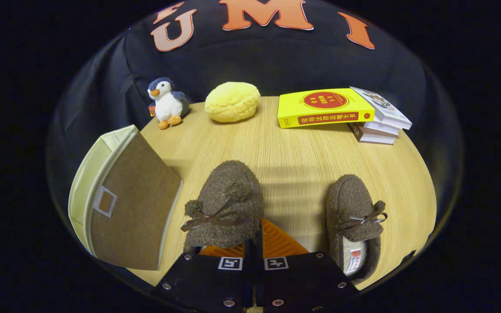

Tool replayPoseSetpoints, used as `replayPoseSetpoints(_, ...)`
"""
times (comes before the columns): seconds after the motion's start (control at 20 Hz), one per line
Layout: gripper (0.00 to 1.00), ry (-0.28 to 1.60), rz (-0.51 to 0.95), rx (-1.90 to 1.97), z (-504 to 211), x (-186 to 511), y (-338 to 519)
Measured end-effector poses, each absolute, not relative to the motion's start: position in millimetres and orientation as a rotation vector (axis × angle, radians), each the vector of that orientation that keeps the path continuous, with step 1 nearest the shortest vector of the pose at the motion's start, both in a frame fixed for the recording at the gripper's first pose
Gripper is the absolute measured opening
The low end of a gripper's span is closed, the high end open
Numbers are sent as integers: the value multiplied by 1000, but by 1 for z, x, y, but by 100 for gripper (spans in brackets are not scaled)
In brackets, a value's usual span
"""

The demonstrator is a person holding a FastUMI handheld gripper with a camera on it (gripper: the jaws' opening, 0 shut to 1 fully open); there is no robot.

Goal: Open the storage box then place both shoes into the box .Put the left shoe in first, then the right shoe, with the right side of both shoes facing outward in a uniform manner.

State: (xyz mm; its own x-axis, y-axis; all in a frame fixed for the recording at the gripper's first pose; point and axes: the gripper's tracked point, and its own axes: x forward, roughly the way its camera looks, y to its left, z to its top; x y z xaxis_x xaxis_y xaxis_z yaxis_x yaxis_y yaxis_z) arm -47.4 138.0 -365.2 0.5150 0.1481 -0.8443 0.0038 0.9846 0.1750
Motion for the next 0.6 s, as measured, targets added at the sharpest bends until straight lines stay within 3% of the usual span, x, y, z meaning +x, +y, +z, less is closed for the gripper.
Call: replayPoseSetpoints(0.6, 4, 937, 214, 231, -216, -7, 234)
